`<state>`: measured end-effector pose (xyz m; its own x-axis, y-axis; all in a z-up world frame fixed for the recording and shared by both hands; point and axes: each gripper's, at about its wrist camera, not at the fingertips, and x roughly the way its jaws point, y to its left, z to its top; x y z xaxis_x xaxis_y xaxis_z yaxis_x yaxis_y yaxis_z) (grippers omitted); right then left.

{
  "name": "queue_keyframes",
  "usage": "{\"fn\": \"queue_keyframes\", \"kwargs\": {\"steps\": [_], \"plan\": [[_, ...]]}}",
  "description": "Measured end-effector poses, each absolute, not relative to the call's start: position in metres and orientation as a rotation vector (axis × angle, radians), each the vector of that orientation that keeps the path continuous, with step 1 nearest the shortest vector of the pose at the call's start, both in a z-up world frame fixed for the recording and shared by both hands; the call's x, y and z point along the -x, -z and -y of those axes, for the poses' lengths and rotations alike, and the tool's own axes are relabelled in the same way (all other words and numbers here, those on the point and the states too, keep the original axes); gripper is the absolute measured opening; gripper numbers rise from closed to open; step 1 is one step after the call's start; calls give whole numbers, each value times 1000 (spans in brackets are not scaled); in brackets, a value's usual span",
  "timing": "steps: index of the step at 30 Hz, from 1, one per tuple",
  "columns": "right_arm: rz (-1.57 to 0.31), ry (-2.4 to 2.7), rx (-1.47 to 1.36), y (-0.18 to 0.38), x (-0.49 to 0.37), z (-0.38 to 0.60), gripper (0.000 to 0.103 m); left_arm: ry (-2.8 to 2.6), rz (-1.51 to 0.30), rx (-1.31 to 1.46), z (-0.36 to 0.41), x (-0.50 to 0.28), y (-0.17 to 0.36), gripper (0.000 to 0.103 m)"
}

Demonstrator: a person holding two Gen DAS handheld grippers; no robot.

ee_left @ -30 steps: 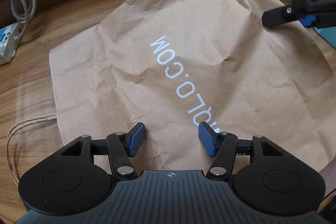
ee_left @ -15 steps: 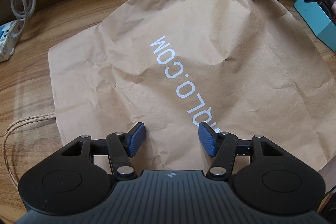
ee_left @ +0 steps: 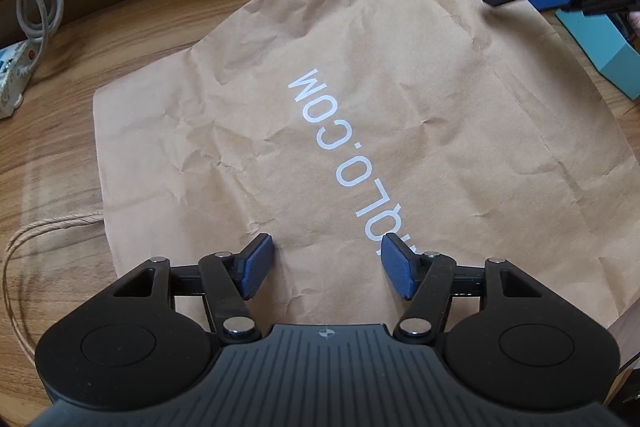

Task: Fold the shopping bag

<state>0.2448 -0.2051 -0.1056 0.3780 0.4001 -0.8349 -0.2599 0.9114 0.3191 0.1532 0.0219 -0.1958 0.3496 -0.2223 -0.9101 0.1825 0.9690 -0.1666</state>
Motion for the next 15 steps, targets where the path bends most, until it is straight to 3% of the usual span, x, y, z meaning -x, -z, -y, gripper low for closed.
{"fn": "queue_keyframes", "kwargs": {"steps": [10, 11, 13, 15], "plan": [[-1150, -427, -213, 119, -220, 221, 35, 272, -1189, 24, -15, -168, 206, 70], [-1153, -429, -218, 120, -220, 221, 34, 274, -1190, 20, -13, -170, 207, 70], [-1161, -418, -226, 124, -220, 220, 20, 277, -1190, 12, -11, -172, 209, 71], [-1169, -392, -246, 132, -218, 221, 18, 279, -1189, -1, -8, -175, 211, 71]]}}
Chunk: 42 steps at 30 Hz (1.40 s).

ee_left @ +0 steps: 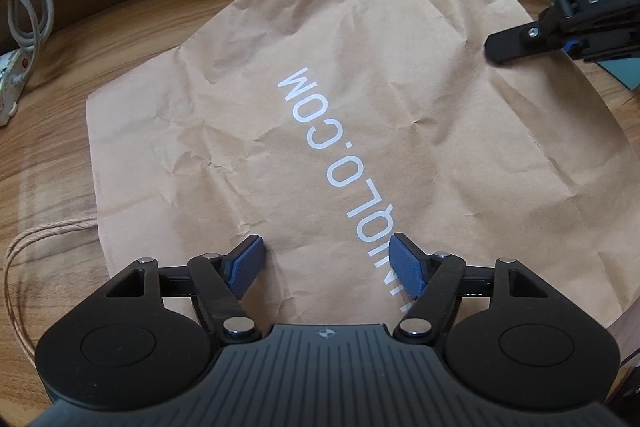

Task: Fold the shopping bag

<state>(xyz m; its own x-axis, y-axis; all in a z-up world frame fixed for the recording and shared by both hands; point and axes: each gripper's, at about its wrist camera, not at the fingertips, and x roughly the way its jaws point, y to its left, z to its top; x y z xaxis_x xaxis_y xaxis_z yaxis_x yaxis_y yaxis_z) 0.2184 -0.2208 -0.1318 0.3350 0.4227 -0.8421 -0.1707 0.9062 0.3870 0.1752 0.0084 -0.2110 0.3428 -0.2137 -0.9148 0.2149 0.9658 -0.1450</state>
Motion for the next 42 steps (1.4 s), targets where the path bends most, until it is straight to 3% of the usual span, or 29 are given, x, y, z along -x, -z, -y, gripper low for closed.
{"fn": "queue_keyframes", "kwargs": {"steps": [4, 6, 11, 18, 28, 35, 42], "plan": [[-1154, -382, -223, 131, -213, 216, 23, 280, -1193, 6, -15, -178, 212, 72], [-1138, -394, -178, 123, -207, 212, 50, 276, -1200, 29, -19, -183, 212, 69], [-1119, -426, -97, 105, -183, 208, 59, 270, -1210, 108, -29, -199, 206, 53], [-1164, -391, -85, 108, -154, 216, 59, 294, -1125, 119, -48, -222, 198, 47], [-1217, -382, -159, 111, -130, 229, 59, 323, -1182, 85, -42, -267, 231, 45], [-1241, -362, -230, 129, -123, 237, 25, 317, -1190, 64, -41, -275, 242, 46], [-1234, -349, -221, 138, -124, 234, 25, 324, -1175, 11, -55, -254, 230, 46]]}}
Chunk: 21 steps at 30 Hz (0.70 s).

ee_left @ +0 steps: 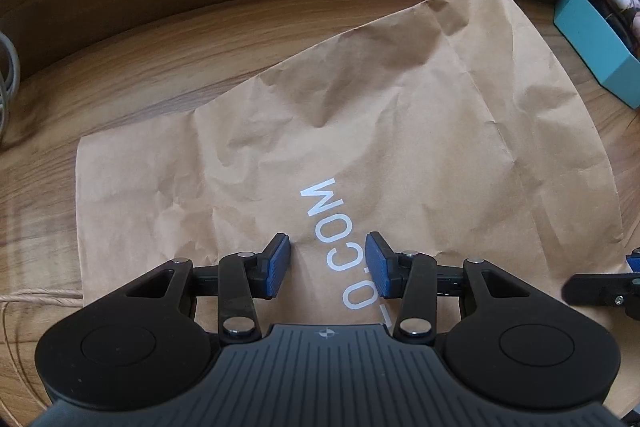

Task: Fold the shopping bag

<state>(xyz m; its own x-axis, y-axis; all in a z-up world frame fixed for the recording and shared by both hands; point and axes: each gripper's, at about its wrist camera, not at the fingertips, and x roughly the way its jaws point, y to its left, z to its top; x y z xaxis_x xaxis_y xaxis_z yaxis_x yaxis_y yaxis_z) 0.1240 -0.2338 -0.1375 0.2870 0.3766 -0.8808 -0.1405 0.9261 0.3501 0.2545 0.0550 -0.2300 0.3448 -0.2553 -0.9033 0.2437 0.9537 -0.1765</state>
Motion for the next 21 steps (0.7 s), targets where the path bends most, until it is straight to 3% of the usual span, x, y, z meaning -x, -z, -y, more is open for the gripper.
{"fn": "queue_keyframes", "kwargs": {"steps": [3, 6, 8, 12, 21], "plan": [[-1215, -363, -187, 127, -124, 229, 29, 329, -1167, 45, -60, -257, 223, 45], [-1179, -377, -180, 112, -129, 229, 50, 342, -1146, 66, -61, -261, 217, 45], [-1145, -389, -170, 100, -135, 229, 54, 355, -1137, 80, -60, -264, 215, 45], [-1105, -387, -143, 92, -159, 226, 60, 385, -1121, 95, -54, -268, 214, 45], [-1122, -356, -109, 112, -224, 223, 57, 405, -1144, 115, -52, -272, 222, 47]]}}
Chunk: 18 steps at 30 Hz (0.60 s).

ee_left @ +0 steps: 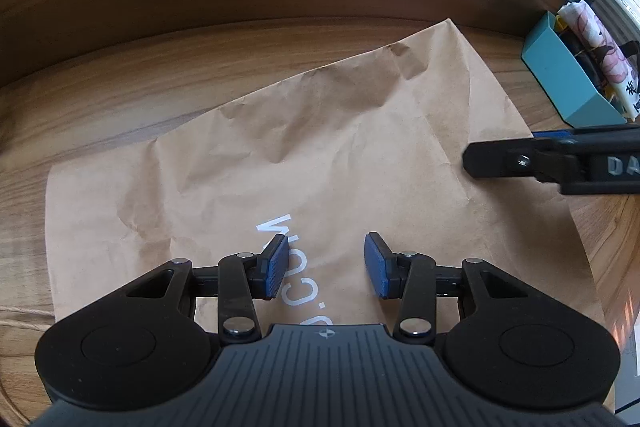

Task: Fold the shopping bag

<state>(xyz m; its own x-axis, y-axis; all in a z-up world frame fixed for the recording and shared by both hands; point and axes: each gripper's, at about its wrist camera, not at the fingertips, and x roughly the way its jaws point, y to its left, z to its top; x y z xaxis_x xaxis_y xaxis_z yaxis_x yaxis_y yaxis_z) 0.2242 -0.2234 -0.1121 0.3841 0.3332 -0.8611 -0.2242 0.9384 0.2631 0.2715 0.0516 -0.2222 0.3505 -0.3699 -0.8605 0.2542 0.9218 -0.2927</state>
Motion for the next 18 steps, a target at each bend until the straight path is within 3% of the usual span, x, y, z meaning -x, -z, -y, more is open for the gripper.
{"fn": "queue_keyframes", "kwargs": {"steps": [2, 7, 16, 18], "plan": [[-1143, -356, -109, 117, -230, 223, 48, 404, -1153, 117, -51, -271, 224, 47], [-1186, -331, -125, 137, -235, 225, 44, 396, -1172, 103, -53, -270, 231, 46], [-1161, -350, -77, 132, -230, 213, 45, 406, -1156, 104, -53, -268, 231, 46], [-1146, -360, -81, 121, -223, 213, 52, 403, -1151, 107, -57, -264, 229, 46]]}}
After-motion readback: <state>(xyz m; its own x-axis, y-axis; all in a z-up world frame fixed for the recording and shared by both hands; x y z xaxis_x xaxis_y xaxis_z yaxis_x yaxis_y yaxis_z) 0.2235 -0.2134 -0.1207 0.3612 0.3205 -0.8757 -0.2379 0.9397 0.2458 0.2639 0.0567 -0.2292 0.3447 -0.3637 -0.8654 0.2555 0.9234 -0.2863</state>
